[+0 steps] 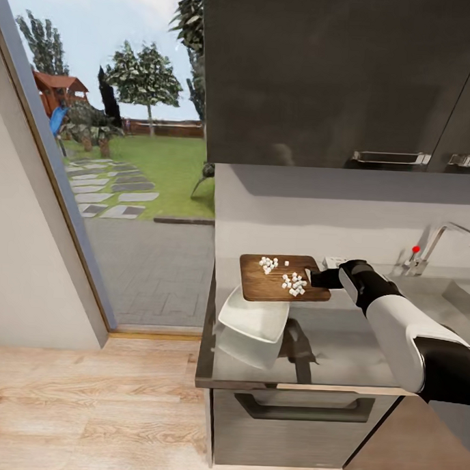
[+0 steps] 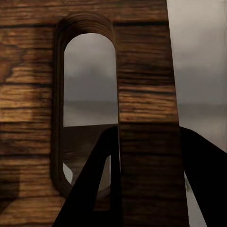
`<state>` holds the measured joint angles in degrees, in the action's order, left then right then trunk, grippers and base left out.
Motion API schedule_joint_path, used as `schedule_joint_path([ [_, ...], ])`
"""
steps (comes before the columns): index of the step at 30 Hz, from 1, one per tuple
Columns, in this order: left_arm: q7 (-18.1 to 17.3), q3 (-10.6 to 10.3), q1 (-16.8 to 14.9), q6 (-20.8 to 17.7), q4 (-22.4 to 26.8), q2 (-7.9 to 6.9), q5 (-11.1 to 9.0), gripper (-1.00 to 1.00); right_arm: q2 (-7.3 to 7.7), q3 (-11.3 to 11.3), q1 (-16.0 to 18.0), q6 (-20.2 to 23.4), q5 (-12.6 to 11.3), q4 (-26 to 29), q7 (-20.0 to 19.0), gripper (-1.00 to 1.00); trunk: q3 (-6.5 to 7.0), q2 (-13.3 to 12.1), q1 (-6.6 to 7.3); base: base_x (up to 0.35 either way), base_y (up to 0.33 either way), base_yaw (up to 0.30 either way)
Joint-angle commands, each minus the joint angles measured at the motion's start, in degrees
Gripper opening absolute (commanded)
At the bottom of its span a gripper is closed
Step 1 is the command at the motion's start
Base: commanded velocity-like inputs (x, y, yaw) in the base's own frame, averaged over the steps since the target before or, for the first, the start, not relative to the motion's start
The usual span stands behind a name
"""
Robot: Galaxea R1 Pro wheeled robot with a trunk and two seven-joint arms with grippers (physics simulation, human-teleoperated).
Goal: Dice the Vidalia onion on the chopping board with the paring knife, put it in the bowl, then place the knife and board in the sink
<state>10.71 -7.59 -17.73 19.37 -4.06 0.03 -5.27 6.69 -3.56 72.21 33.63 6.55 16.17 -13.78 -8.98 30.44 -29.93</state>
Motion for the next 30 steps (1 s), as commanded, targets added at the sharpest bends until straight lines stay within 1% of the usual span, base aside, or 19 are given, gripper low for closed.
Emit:
schedule_joint_path([
  [1,0.02,-0.49,-0.11,0.4,-0.24,-0.02,-0.53,1.0,-0.01,-0.4,0.04,0.29,0.56,0.09,-0.39,-1.0,-0.11,0.1,-0.02,0.0,0.0,0.0],
  [4,0.02,-0.49,-0.11,0.4,-0.24,-0.09,-0.53,1.0,0.05,-0.4,0.04,0.36,0.78,0.09,-0.32,-1.0,-0.11,0.1,-0.02,0.0,0.0,0.0],
  [5,0.02,-0.49,-0.11,0.4,-0.24,-0.1,-0.53,1.0,0.06,-0.4,0.04,0.4,1.27,0.09,-0.31,-1.0,-0.11,0.1,-0.02,0.0,0.0,0.0],
  [6,0.02,-0.49,-0.11,0.4,-0.24,-0.11,-0.53,1.0,0.07,-0.4,0.04,0.42,2.09,0.09,-0.33,-1.0,-0.11,0.1,-0.02,0.0,0.0,0.0],
  [7,0.02,-0.49,-0.11,0.4,-0.24,-0.07,-0.53,1.0,0.07,-0.4,0.04,0.44,3.82,0.09,-0.37,-1.0,-0.11,0.1,-0.02,-0.064,0.0,0.0],
  [8,0.02,-0.49,-0.11,0.39,-0.24,-0.03,-0.52,1.0,0.07,-0.4,0.04,0.45,4.94,0.09,-0.4,-1.0,-0.11,0.1,-0.02,-0.137,0.0,0.0],
  [9,0.02,-0.49,-0.11,0.36,-0.24,0.04,-0.51,1.0,0.07,-0.4,0.04,0.46,5.77,0.09,-0.42,-1.0,-0.11,0.1,-0.02,-0.204,0.0,0.0],
  [11,0.02,-0.49,-0.11,0.26,-0.24,0.2,-0.5,1.0,0.05,-0.4,0.04,0.46,6.65,0.09,-0.45,-1.0,-0.11,0.1,-0.02,-0.266,-0.002,0.0],
  [15,0.02,-0.49,-0.11,0.1,-0.24,0.31,-0.53,1.0,0.06,-0.4,0.04,0.47,7.19,0.01,-0.44,-1.0,-0.11,0.1,-0.02,-0.312,-0.067,0.0],
  [20,0.02,-0.49,-0.11,0.06,-0.24,0.26,-0.53,1.0,0.06,-0.4,0.04,0.47,7.31,0.0,-0.4,-1.0,-0.11,0.1,-0.02,-0.247,-0.16,0.0],
  [30,0.02,-0.49,-0.11,0.28,-0.24,0.06,-0.53,1.0,0.05,-0.4,0.04,0.48,7.34,0.0,-0.42,-1.0,-0.11,0.1,-0.02,-0.025,-0.019,0.0],
])
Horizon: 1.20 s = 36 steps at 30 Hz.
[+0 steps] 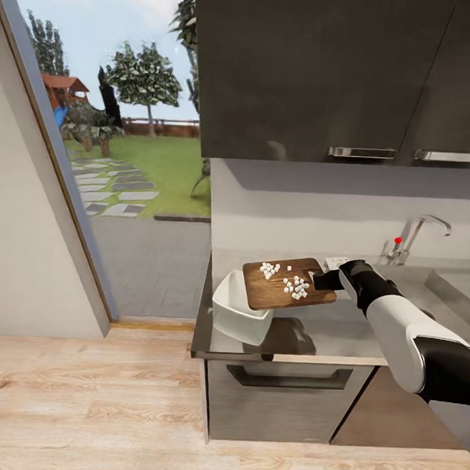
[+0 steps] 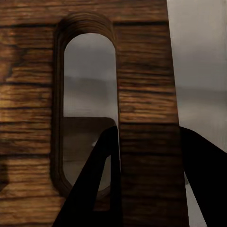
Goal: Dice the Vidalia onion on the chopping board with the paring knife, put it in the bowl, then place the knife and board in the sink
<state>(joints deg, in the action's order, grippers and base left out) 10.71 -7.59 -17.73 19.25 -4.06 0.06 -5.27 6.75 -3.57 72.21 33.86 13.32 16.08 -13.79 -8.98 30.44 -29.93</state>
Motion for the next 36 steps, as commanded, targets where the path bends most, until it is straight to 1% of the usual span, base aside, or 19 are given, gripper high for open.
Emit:
schedule_joint_path([
  [1,0.01,-0.49,-0.11,0.42,-0.24,0.03,-0.53,1.0,0.0,-0.39,0.04,0.28,0.56,0.09,-0.39,-1.0,-0.11,0.1,-0.02,0.0,0.0,0.0],
  [6,0.01,-0.49,-0.11,0.43,-0.24,0.02,-0.53,1.0,-0.03,-0.39,0.04,0.32,0.66,0.09,-0.36,-1.0,-0.11,0.1,-0.02,0.016,0.012,0.0],
  [12,0.01,-0.49,-0.11,0.49,-0.24,-0.15,-0.53,1.0,-0.13,-0.39,0.04,0.33,0.82,0.14,-0.32,-1.0,-0.11,0.1,-0.02,0.167,0.123,0.0],
  [16,0.01,-0.49,-0.11,0.44,-0.24,-0.3,-0.53,1.0,-0.16,-0.21,0.04,0.33,0.88,0.24,-0.28,-1.0,-0.11,0.1,-0.02,0.057,0.038,0.0],
  [18,0.01,-0.49,-0.11,0.44,-0.24,-0.32,-0.53,1.0,-0.16,0.41,0.04,0.37,0.9,0.29,-0.27,-1.0,-0.11,0.1,-0.02,0.014,0.009,0.0],
  [22,0.01,-0.49,-0.11,0.44,-0.24,-0.33,-0.53,1.0,-0.16,2.6,0.04,0.37,0.91,0.41,-0.27,-1.0,-0.11,0.1,-0.02,0.004,0.003,0.0],
  [24,0.01,-0.49,-0.11,0.44,-0.24,-0.33,-0.53,1.0,-0.16,3.17,0.04,0.36,0.96,0.43,-0.27,-1.0,-0.11,0.1,-0.02,0.001,0.0,0.0],
  [31,0.01,-0.49,-0.11,0.44,-0.24,-0.33,-0.53,1.0,-0.16,3.57,0.04,0.41,1.0,0.44,-0.2,-1.0,-0.11,0.1,-0.02,0.0,0.006,0.0],
  [36,0.01,-0.49,-0.11,0.44,-0.24,-0.36,-0.53,1.0,-0.16,3.6,0.04,0.4,1.0,0.44,-0.19,-1.0,-0.11,0.1,-0.02,0.0,0.13,0.0],
])
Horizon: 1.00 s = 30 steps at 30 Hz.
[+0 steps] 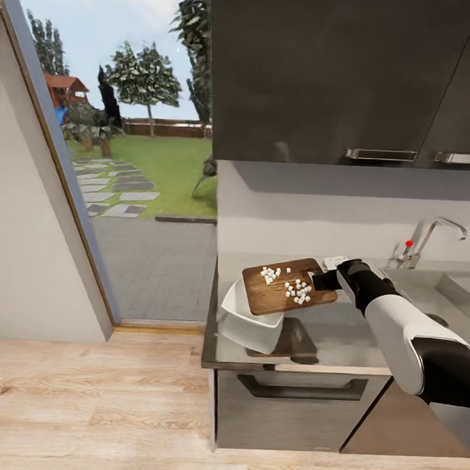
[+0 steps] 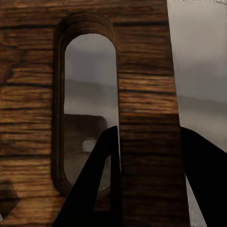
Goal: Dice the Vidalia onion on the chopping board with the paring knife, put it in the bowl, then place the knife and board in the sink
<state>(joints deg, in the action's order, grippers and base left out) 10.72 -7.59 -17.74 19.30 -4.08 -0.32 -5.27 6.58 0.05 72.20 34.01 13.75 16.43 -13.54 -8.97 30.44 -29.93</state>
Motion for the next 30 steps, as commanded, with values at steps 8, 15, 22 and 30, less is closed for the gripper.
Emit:
schedule_joint_path([
  [8,0.0,-0.49,-0.1,0.39,-0.23,-0.02,-0.54,1.0,0.01,0.03,0.04,0.26,0.57,0.17,-0.43,-1.0,-0.11,0.1,-0.03,0.0,0.113,0.0],
  [15,0.0,-0.49,-0.1,0.39,-0.23,-0.03,-0.54,1.0,0.01,0.57,0.04,0.35,0.6,0.18,-0.18,-1.0,-0.11,0.1,-0.03,0.0,0.005,0.0],
  [22,0.0,-0.49,-0.1,0.39,-0.23,-0.03,-0.54,1.0,0.09,3.59,0.04,1.43,0.64,0.7,0.09,-1.0,-0.11,0.1,-0.03,0.0,0.0,0.0],
  [30,0.0,-0.49,-0.1,0.34,-0.23,-0.03,-0.54,1.0,0.4,3.66,0.04,1.95,0.66,1.51,0.68,-1.0,-0.11,0.1,-0.03,0.0,0.0,0.0],
])
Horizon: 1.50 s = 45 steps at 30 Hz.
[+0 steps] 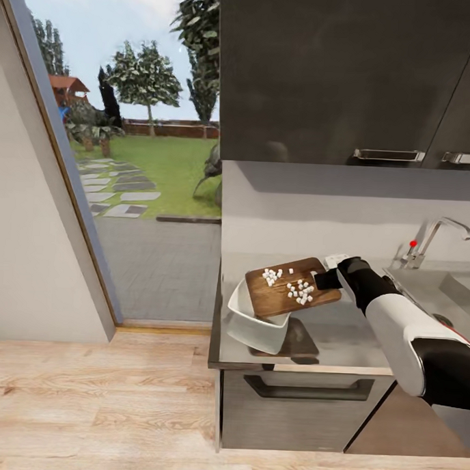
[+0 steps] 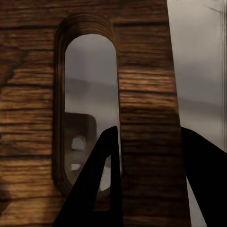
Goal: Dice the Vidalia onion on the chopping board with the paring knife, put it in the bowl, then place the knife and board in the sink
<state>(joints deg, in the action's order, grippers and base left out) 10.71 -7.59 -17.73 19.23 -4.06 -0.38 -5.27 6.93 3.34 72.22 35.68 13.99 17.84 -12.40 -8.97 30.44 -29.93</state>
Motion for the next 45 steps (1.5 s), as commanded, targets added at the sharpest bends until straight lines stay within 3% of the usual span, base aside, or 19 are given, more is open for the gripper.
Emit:
schedule_joint_path([
  [1,0.02,-0.49,-0.11,0.4,-0.24,0.03,-0.53,1.0,0.12,0.36,0.03,1.16,0.42,0.85,-0.41,-1.0,-0.11,0.1,-0.02,0.0,0.0,0.0],
  [8,0.02,-0.49,-0.11,0.43,-0.24,0.03,-0.53,1.0,0.19,0.36,0.03,3.66,0.42,3.4,-0.35,-1.0,-0.11,0.1,-0.02,0.0,0.0,0.0],
  [20,0.02,-0.49,-0.11,0.45,-0.24,0.03,-0.53,1.0,0.12,0.36,0.03,4.01,0.42,4.62,0.11,-1.0,-0.11,0.1,-0.02,0.0,0.0,0.0],
  [27,0.02,-0.49,-0.11,0.45,-0.24,0.03,-0.53,1.0,-0.12,0.43,0.03,4.04,0.4,4.74,3.13,-1.0,-0.11,0.1,-0.02,0.0,0.0,0.0],
  [34,0.02,-0.49,-0.11,0.45,-0.24,0.03,-0.53,1.0,-0.16,0.45,0.03,4.04,0.42,4.75,3.63,-1.0,-0.11,0.1,-0.02,0.0,0.0,0.0],
  [45,0.02,-0.49,-0.11,0.45,-0.24,0.03,-0.53,1.0,-0.16,1.8,0.03,4.04,0.42,4.75,3.82,-1.0,-0.11,0.1,-0.02,0.03,0.141,0.0],
])
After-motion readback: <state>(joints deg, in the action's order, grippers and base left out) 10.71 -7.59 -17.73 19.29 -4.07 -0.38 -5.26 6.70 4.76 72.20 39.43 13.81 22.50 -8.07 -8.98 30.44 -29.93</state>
